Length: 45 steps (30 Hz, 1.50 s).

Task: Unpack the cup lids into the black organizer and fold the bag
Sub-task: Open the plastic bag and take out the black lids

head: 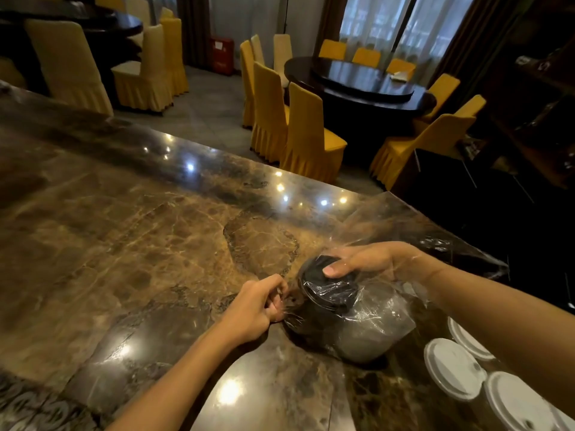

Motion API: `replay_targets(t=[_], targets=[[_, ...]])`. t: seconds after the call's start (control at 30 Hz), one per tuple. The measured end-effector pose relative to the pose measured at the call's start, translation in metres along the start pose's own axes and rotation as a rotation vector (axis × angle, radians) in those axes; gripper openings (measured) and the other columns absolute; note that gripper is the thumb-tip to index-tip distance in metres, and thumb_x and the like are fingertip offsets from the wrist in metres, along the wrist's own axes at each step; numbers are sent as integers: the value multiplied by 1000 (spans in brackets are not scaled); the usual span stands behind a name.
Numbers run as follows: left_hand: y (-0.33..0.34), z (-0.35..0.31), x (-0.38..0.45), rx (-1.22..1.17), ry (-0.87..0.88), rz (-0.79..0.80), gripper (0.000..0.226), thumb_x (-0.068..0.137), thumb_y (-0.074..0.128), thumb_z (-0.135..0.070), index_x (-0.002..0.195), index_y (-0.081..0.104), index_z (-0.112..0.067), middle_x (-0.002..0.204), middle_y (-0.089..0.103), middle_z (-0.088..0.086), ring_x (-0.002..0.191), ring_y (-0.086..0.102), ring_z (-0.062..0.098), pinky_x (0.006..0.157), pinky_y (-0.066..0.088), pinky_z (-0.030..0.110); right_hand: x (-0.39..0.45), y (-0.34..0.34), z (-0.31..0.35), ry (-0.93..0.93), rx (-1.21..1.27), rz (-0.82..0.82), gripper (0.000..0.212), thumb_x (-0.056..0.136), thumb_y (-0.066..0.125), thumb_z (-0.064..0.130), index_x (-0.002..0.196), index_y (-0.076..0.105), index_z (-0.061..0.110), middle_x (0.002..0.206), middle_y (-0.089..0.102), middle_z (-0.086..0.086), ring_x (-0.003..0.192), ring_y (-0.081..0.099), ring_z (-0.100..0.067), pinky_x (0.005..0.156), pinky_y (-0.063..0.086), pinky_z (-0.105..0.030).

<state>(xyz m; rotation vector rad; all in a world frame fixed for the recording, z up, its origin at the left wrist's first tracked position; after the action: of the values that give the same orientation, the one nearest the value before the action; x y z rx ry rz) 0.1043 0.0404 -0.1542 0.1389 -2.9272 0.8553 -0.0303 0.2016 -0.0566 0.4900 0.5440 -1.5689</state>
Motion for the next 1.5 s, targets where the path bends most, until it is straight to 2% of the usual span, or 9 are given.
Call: replay_targets(t=[0.07, 0.23, 0.37, 0.53, 0.83, 0.97, 1.17, 1.37, 1.5], targets=[[0, 0, 0, 2, -2, 15, 35, 77, 57, 17, 86, 60, -16, 67, 60, 5, 58, 51, 3, 53, 41, 19, -4, -3, -2, -2, 62, -12, 95, 65, 86, 47, 133, 47, -6, 120, 65, -16, 106, 66, -26, 88, 54, -33], [-1, -3, 1, 24, -6, 39, 35, 76, 56, 17, 83, 58, -18, 63, 58, -5, 56, 56, 4, 52, 45, 18, -21, -14, 6, -24, 0, -86, 81, 71, 81, 45, 131, 54, -2, 129, 64, -22, 120, 61, -38, 101, 50, -43], [-2, -3, 4, 74, -12, 59, 23, 78, 59, 10, 87, 60, -11, 73, 65, 10, 60, 59, 11, 53, 48, 33, -31, -13, 18, -71, 36, -100, 83, 74, 80, 44, 132, 50, -7, 126, 61, -23, 112, 60, -37, 98, 50, -43], [-6, -3, 9, 116, -29, 64, 21, 78, 69, 1, 89, 64, -17, 76, 69, -1, 70, 65, 10, 57, 51, 28, -47, -17, 26, -121, 63, -154, 88, 68, 83, 50, 128, 54, -7, 118, 66, -21, 107, 64, -35, 91, 54, -42], [-38, 17, 22, 230, -151, -110, 24, 85, 68, -8, 76, 58, -27, 72, 64, -5, 67, 60, 7, 56, 47, 19, -78, -17, 64, -257, 263, -303, 70, 65, 84, 51, 121, 67, 13, 126, 68, -15, 116, 64, -29, 100, 50, -44], [-49, 23, 26, 163, -183, -196, 25, 87, 70, -15, 72, 58, -31, 69, 64, -7, 62, 58, 5, 49, 42, 13, -66, -16, 80, -219, 269, -482, 68, 83, 64, 45, 138, 51, 7, 140, 56, -19, 124, 53, -28, 115, 33, -50], [-66, 33, 30, 191, -254, -330, 27, 87, 67, -6, 72, 60, -27, 71, 65, -5, 66, 60, 10, 52, 42, 23, -71, -10, 114, -266, 309, -585, 57, 82, 69, 45, 133, 59, 20, 140, 59, -13, 131, 53, -34, 110, 39, -50], [-87, 42, 31, 260, -287, -498, 32, 75, 60, 11, 66, 54, -19, 62, 59, -1, 63, 55, 23, 53, 35, 30, -128, -5, 150, -478, 433, -682, 61, 64, 82, 47, 118, 65, 27, 123, 66, -18, 102, 70, -42, 90, 55, -54], [-100, 51, 27, 222, -282, -509, 27, 77, 74, 4, 89, 66, -19, 80, 66, 1, 72, 61, 19, 61, 45, 26, -175, -1, 147, -618, 466, -665, 60, 77, 71, 50, 132, 61, 27, 130, 67, -14, 113, 65, -43, 94, 51, -56]])
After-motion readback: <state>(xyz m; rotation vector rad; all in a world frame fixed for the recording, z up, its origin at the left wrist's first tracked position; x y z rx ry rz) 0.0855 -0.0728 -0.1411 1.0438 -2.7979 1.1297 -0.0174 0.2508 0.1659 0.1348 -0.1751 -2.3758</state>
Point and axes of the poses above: each hand's wrist, its own x-axis towards the middle knuckle, its own y-axis out of the palm, z = x × y, the point moved 3 cm from there along x, towards the middle knuckle
